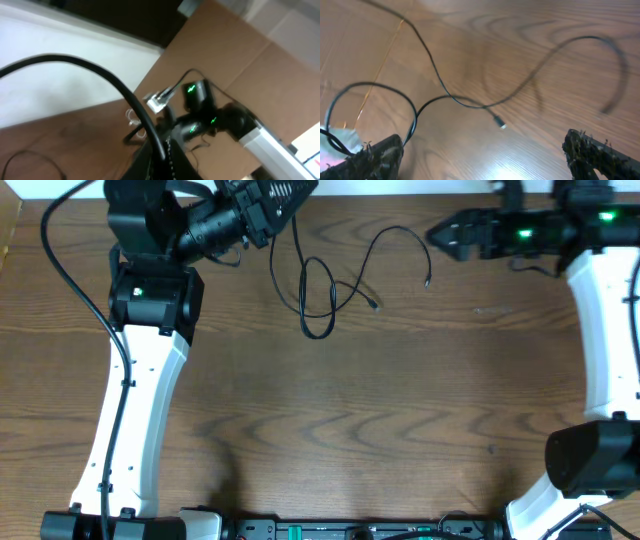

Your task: Untangle cables

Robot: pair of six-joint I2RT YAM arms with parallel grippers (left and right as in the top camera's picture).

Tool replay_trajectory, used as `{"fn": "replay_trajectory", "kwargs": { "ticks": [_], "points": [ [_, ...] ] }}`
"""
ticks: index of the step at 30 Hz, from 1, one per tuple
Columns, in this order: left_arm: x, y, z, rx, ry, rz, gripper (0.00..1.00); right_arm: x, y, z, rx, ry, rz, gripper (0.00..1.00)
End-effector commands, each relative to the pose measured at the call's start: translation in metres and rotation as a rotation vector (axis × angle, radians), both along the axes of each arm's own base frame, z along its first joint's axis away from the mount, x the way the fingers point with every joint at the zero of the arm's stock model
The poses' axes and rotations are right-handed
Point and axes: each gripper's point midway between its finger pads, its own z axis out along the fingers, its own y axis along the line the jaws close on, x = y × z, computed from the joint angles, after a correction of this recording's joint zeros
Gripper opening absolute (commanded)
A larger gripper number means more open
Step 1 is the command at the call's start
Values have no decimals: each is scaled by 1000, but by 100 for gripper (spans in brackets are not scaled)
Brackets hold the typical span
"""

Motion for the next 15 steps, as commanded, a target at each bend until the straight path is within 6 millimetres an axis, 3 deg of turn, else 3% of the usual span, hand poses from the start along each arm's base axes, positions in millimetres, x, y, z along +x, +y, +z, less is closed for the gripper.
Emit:
{"fn": "replay_trajectory", "kwargs": {
  "ticks": [1,9,15],
  "points": [
    [-12,-7,20,-71,29,-44,7,-2,37,-7,-4,-12,88,99],
    [-15,-12,22,-81,38,-62,7,-3,105,-23,31,-11,202,98],
    [-15,-12,22,-92,61,-63,7,-6,138,-28,49,-43,275,98]
  ]
}}
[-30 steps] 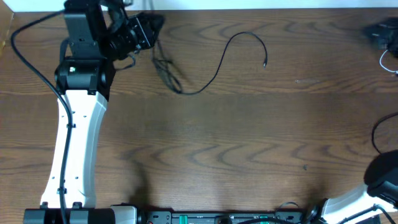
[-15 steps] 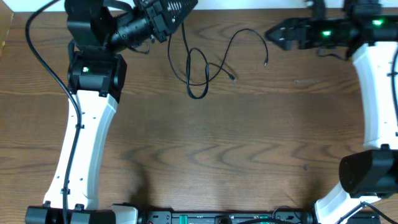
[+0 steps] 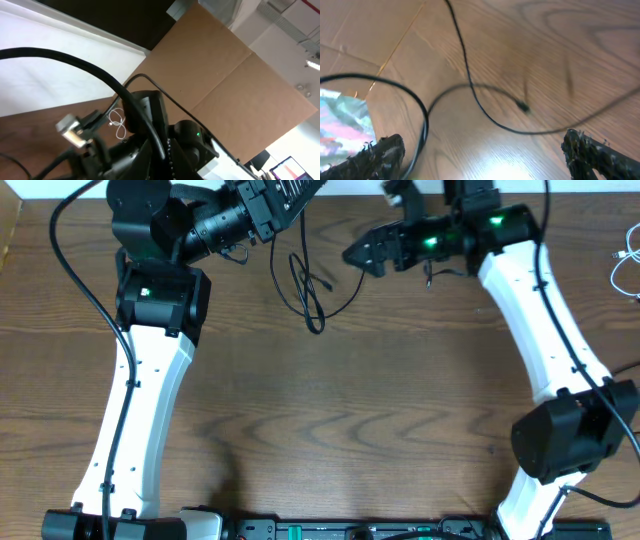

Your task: Untangle cables

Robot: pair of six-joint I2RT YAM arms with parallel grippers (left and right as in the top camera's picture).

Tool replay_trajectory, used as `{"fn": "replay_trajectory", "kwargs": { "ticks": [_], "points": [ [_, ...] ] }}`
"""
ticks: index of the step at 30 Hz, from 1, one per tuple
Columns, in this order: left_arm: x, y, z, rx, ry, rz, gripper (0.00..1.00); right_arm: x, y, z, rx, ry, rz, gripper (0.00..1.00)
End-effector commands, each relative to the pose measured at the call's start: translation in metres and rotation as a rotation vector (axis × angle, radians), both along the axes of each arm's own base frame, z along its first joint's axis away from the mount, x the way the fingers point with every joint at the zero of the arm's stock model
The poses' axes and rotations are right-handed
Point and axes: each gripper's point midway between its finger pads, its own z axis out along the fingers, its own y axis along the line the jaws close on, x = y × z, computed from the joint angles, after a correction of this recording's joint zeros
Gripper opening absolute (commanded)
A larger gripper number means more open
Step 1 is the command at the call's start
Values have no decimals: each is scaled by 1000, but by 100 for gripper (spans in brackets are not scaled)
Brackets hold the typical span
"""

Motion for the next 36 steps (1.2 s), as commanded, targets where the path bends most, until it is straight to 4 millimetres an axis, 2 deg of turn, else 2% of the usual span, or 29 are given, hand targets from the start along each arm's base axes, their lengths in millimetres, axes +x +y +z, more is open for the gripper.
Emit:
{"fn": "replay_trajectory", "kwargs": {
  "ticks": [1,6,9,13,18,23,27,29,33,36],
  "points": [
    [-6,0,9,-13,-4,-15,8,-3,21,-2,34,3,45,98],
    [-7,-1,9,-13,-4,-15,7,-4,52,-10,90,29,90,96],
    [-7,-1,9,-13,-4,-15,8,-7,60,-13,108,39,122,95],
    [-6,0,9,-12,-4,-15,7,-7,59,-13,108,45,119,93],
    [-7,-1,9,-12,-4,-15,7,2,39,-7,146,44,109,93],
    [-6,0,9,-12,-4,-15,8,-13,27,12,267,19,247,94],
    [-7,-1,9,-12,-4,-16,7,-17,31,-5,206,41,240,94],
    [-7,-1,9,-12,-4,-16,7,-16,38,-17,159,42,228,94],
    [-7,-1,9,-12,-3,-16,7,-19,57,-28,126,58,226,93],
    [-7,-1,9,-12,-3,-16,8,-3,64,-54,2,74,94,88]
  ]
}}
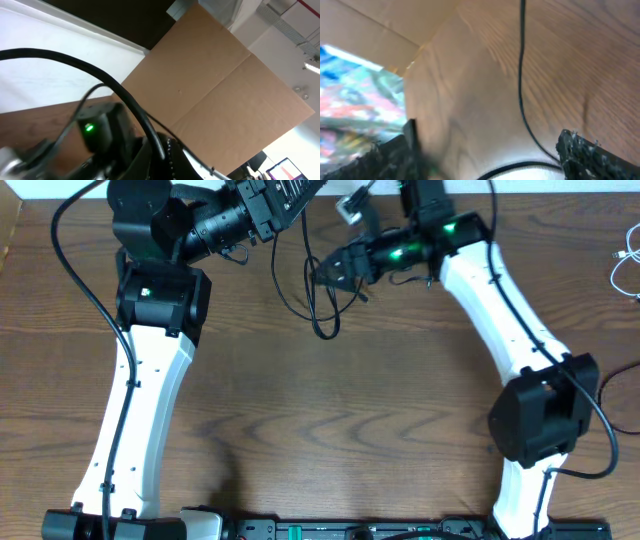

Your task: Untangle cables

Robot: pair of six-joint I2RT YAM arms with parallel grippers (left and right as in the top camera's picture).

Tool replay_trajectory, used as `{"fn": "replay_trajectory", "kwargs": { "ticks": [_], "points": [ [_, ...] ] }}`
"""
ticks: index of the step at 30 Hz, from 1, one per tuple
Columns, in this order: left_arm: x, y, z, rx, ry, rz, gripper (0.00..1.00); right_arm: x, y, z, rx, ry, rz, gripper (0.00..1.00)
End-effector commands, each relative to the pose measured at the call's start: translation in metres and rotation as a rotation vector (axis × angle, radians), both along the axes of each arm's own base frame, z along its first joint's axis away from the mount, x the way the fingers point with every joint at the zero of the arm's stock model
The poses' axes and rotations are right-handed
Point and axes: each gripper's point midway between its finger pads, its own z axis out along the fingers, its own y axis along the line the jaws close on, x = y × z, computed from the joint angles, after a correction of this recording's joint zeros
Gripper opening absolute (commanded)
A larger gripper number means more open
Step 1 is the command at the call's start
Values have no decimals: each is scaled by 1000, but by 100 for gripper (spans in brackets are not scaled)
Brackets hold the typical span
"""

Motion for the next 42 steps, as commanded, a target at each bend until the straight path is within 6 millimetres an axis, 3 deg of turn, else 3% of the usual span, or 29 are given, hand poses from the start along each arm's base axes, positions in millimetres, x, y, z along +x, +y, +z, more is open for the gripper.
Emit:
{"fn": "replay_trajectory", "kwargs": {
  "ticks": [1,2,3,6,9,15,19,22,25,29,33,34,37,39,42],
  "points": [
    [-7,-1,9,-5,-19,-14,8,27,-1,-40,-200,27,-210,86],
    [-6,-1,8,-5,-16,-14,7,38,-11,-51,-271,45,-315,85],
    [-6,-1,8,-4,-14,-14,7,57,-41,-70,-406,94,-555,81],
    [-5,1,5,6,-19,-7,7,73,-88,-85,-532,142,-812,65],
    [1,12,2,31,-45,29,8,74,-113,-95,-593,173,-862,51],
    [36,69,-17,68,21,242,8,56,-158,-119,-718,271,-850,1],
    [59,118,-47,150,95,445,7,44,-176,-125,-779,302,-799,1],
    [67,147,-76,230,182,566,7,37,-169,-123,-734,301,-666,1],
    [64,158,-106,320,264,616,7,28,-144,-115,-616,282,-486,1],
    [51,148,-138,434,337,567,7,20,-123,-104,-528,265,-378,1],
    [31,121,-166,536,387,455,8,14,-111,-88,-458,253,-330,1],
    [27,115,-170,551,397,433,17,13,-109,-83,-444,247,-320,1],
    [18,103,-177,573,420,389,57,11,-107,-71,-418,228,-314,1],
    [14,96,-179,579,428,368,68,12,-107,-64,-410,209,-318,1],
    [10,85,-180,586,424,341,76,12,-107,-58,-404,194,-324,1]
  ]
}}
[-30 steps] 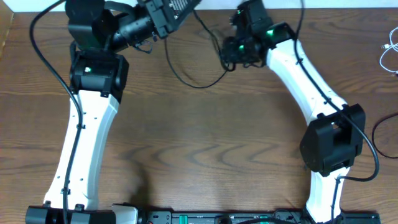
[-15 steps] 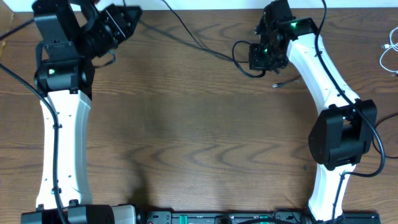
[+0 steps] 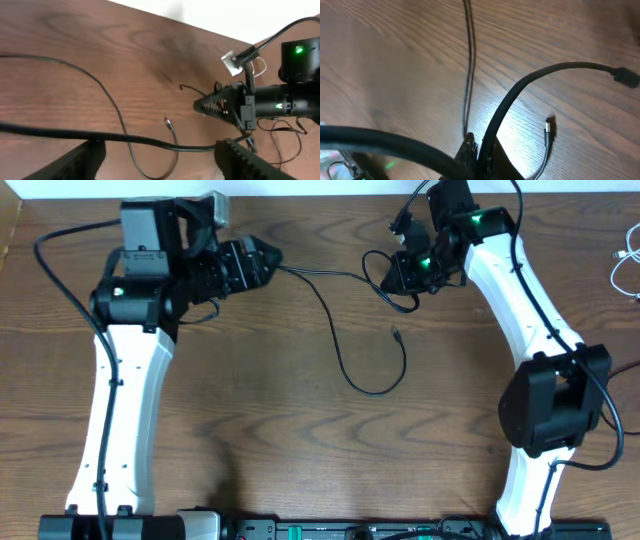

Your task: Untangle cables

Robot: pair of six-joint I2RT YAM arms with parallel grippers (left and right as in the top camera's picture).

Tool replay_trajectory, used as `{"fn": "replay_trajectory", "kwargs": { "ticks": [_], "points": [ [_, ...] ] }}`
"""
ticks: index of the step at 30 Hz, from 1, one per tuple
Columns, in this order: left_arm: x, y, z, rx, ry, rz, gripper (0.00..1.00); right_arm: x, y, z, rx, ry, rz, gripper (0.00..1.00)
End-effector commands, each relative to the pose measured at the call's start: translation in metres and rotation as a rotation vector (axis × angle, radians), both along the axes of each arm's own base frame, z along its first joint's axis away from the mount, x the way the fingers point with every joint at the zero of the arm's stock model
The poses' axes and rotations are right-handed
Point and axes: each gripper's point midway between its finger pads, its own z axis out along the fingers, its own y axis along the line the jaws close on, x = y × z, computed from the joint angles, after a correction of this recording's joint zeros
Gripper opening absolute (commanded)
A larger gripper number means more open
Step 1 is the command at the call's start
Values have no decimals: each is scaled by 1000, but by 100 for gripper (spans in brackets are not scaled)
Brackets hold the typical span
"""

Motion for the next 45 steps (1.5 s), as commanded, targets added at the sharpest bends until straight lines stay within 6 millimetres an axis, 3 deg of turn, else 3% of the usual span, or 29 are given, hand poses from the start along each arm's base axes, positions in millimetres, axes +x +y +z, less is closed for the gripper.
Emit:
{"fn": "replay_trajectory", "kwargs": {
  "ticks": [1,6,12,22,26,32,37,41,45],
  "points": [
    [-5,-15,2,27,-22,-54,80,-4,2,28,40,-34,-21,1],
    [-11,-33,-9,45,12,-96,82,-5,-5,22,18,76,-190,1],
    [-12,-37,-49,169,104,-62,82,-10,-12,16,-35,104,-217,6],
    [-23,-82,-57,179,102,-174,79,-10,-15,14,-49,124,-263,9],
    [-23,-86,-64,186,116,-184,78,-13,-14,14,-48,134,-258,1],
    [-18,-92,-92,185,192,-202,78,-13,-17,13,-54,130,-251,2],
    [-17,-103,-125,178,276,-242,78,-3,-44,12,-71,126,-314,26],
    [-13,-115,-150,208,284,-298,78,6,-75,10,-86,126,-382,35],
    [-6,-132,-175,232,265,-354,76,10,-94,10,-91,115,-396,37]
  ]
}}
